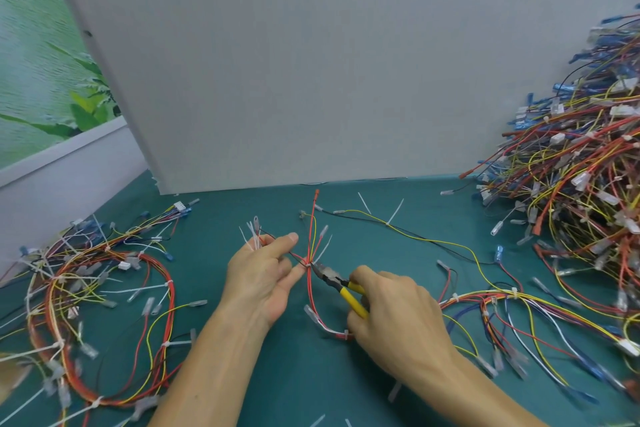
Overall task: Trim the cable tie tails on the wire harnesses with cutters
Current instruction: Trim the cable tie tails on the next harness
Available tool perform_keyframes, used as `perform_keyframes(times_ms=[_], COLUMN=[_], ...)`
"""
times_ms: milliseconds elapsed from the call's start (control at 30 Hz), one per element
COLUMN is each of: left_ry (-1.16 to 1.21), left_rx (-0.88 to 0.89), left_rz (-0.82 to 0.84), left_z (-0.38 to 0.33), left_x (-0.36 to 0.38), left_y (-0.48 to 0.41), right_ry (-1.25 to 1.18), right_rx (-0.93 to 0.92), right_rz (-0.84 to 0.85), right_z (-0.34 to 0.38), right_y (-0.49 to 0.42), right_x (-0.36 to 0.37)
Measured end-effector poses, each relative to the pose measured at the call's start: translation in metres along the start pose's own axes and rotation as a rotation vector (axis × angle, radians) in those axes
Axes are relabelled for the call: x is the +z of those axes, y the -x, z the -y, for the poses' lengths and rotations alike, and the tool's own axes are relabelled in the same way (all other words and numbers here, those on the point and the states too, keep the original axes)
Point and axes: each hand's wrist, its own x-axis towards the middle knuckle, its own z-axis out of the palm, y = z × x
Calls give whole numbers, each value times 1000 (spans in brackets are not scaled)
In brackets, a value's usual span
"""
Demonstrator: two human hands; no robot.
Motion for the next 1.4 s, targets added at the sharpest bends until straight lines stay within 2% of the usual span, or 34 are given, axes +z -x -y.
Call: perform_keyframes(times_ms=[333, 567, 633, 733, 800, 867, 967, 1033, 1067, 1167, 1233, 1400], left_ry=[54, 15, -92, -526, -671, -697, -776, -834, -907, -1216, -1359, -1387], left_rx=[-15, -14, 164, 702, 972, 1064, 1012, 847, 758, 610, 519, 449], left_rz=[-14, -40, -125, -328, -286, -119, 97, 151, 169, 262, 382, 435], left_z=[-2, -2, -8, -22, -27, -24, -15, -13, -13, -11, -12, -12], left_x=[1, -2, -3, -8, -6, 1, 6, -1, -5, -18, -22, -29], left_y=[4, 2, 3, 4, 12, 21, 25, 19, 17, 11, 10, 1], right_ry=[-35, 23, 82, 236, 315, 316, 336, 331, 291, 252, 207, 170], right_rx=[39, 48, 20, -84, -99, -80, -103, -130, -127, -123, -113, -119], right_rz=[-38, 41, 46, -32, 5, 15, 54, 88, 42, 146, 147, 189], right_z=[1, 5, 7, 11, 17, 17, 14, 12, 8, 5, 4, 5], right_y=[0, 1, 1, 3, 4, 5, 5, 4, 2, 0, 0, -1], right_x=[-2, -9, -11, -14, -20, -18, -14, -15, -11, -13, -16, -18])
